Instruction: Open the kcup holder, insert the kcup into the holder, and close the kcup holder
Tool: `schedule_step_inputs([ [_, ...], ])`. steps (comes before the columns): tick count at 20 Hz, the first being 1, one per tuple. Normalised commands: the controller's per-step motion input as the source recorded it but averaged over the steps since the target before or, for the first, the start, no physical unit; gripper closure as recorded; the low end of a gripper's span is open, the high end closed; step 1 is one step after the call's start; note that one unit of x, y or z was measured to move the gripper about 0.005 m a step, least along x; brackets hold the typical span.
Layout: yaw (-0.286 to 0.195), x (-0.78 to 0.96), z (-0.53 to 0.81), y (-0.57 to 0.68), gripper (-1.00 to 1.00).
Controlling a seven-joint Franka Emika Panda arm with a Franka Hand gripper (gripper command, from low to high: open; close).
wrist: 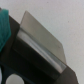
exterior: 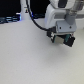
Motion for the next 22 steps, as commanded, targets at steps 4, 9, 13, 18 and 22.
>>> schedule_step_inputs([
  [4,0.082,-0.35,-0.04,0.55,-1.00],
  [9,0.083,-0.34,-0.03,0.56,-1.00],
  [13,0.085,-0.33,-0.01,0.53,-1.00],
  [18,0.097,-0.47,0.00,0.48,-1.00],
  [22,0.062,-0.53,0.01,0.41,-1.00],
])
